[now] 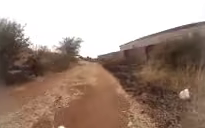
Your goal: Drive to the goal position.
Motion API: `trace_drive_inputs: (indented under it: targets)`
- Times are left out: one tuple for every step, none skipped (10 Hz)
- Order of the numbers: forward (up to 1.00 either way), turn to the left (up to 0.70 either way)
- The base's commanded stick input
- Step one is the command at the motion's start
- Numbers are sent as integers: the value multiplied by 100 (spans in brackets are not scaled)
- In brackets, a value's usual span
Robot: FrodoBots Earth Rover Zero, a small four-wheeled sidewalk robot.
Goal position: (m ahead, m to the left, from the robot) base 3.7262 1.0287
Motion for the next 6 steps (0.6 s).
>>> trace_drive_inputs:
  targets:
    - [50, 0]
    - [50, 0]
    - [50, 0]
    - [50, 0]
    - [50, 0]
    - [50, 0]
